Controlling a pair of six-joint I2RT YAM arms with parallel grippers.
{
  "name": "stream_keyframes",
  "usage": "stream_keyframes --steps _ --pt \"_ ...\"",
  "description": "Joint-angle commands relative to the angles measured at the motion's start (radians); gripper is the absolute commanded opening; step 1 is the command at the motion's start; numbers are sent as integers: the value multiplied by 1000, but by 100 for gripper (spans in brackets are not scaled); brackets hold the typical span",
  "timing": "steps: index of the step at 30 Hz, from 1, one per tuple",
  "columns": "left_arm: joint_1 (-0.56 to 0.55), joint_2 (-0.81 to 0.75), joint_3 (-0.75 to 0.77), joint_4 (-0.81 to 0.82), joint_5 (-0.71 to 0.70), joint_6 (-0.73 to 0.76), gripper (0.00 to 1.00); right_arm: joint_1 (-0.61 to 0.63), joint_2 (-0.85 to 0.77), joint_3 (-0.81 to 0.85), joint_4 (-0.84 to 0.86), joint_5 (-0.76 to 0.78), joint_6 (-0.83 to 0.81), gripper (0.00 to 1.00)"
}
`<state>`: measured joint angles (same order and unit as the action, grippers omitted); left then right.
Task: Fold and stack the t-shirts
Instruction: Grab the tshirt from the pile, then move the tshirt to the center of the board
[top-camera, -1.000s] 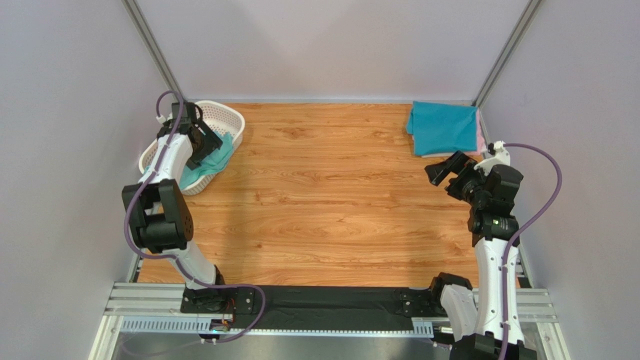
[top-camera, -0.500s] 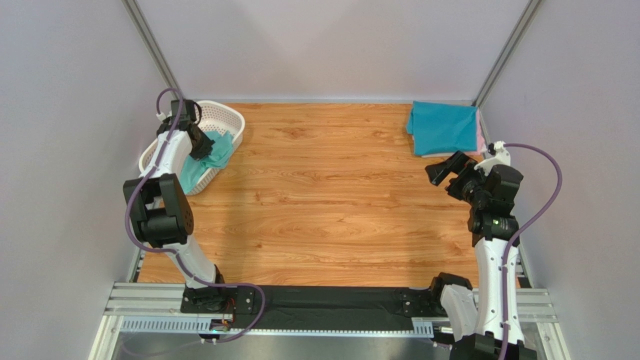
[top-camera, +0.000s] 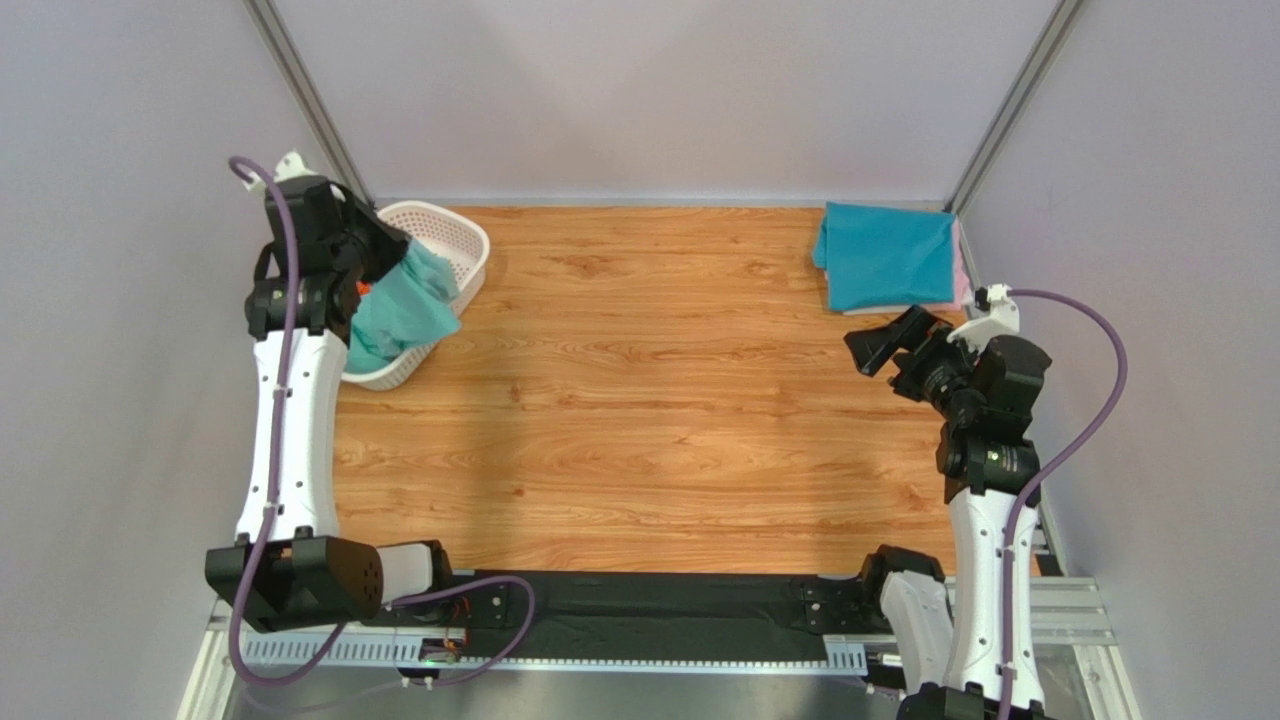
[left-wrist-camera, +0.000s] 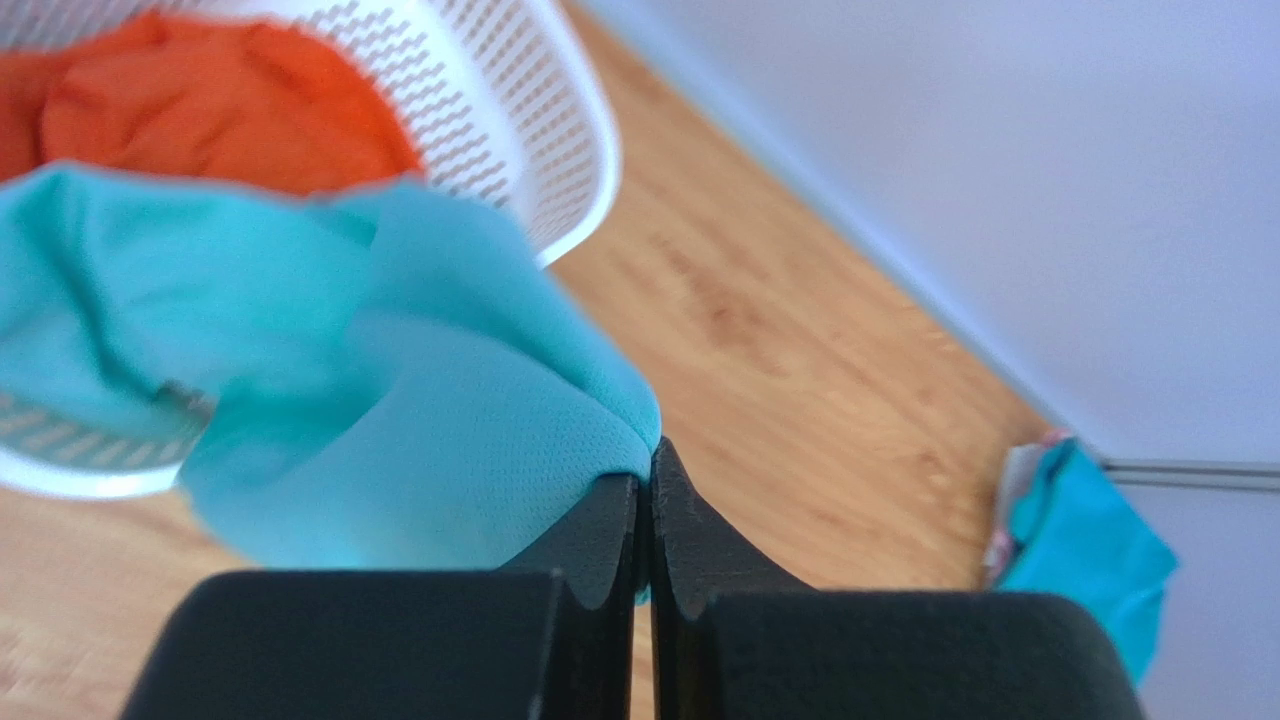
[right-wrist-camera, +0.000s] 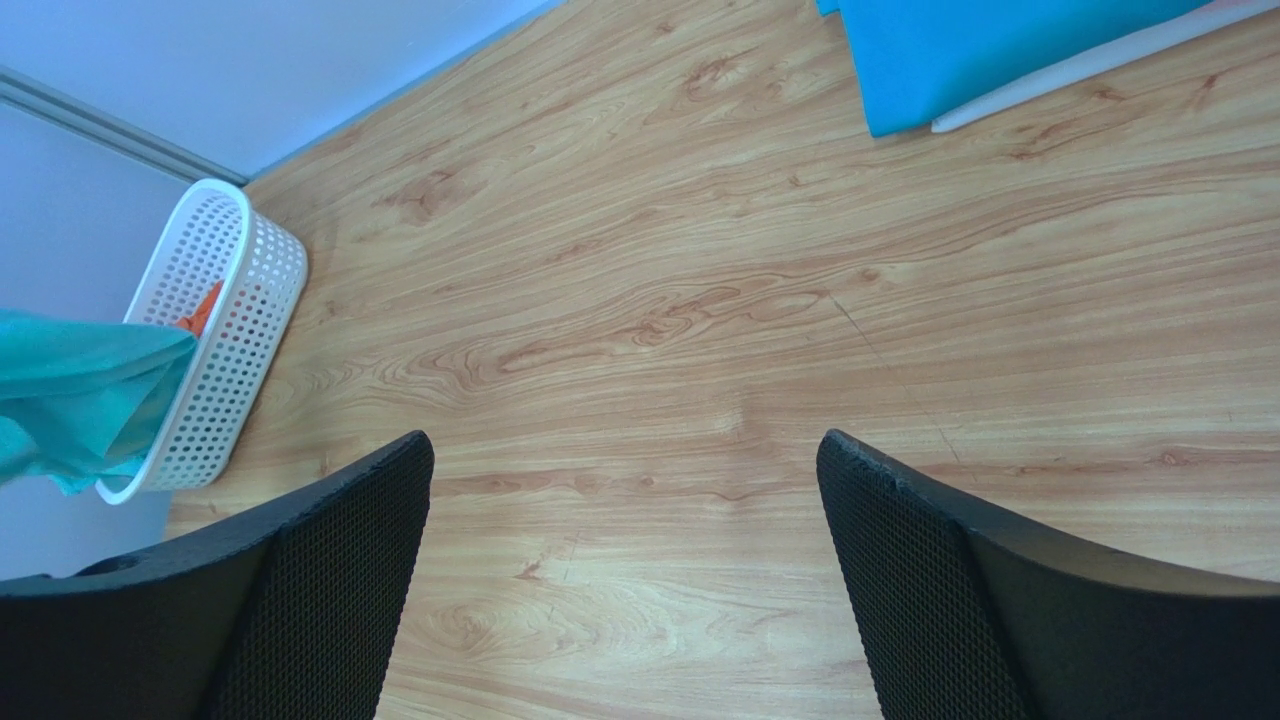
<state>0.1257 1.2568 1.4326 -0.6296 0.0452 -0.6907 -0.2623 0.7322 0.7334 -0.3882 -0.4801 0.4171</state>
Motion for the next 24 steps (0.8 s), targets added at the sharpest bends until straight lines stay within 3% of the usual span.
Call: stream_keyframes --steps 1,4,14,20,22,24 --pt "-30 -34 188 11 85 13 0 3 -27 -9 48 -23 -9 100" --pt "-98 -16 351 2 162 34 0 3 -34 -11 46 27 3 100" --pt "-611 208 894 -16 306 138 0 3 -83 -2 35 37 -6 100" --pt "-733 260 890 2 398 158 0 5 -94 -2 26 60 -1 100" --pt "-733 202 759 7 378 175 0 5 -100 4 12 96 6 100" --pt "-733 136 618 16 230 203 0 9 -100 11 -4 118 6 100"
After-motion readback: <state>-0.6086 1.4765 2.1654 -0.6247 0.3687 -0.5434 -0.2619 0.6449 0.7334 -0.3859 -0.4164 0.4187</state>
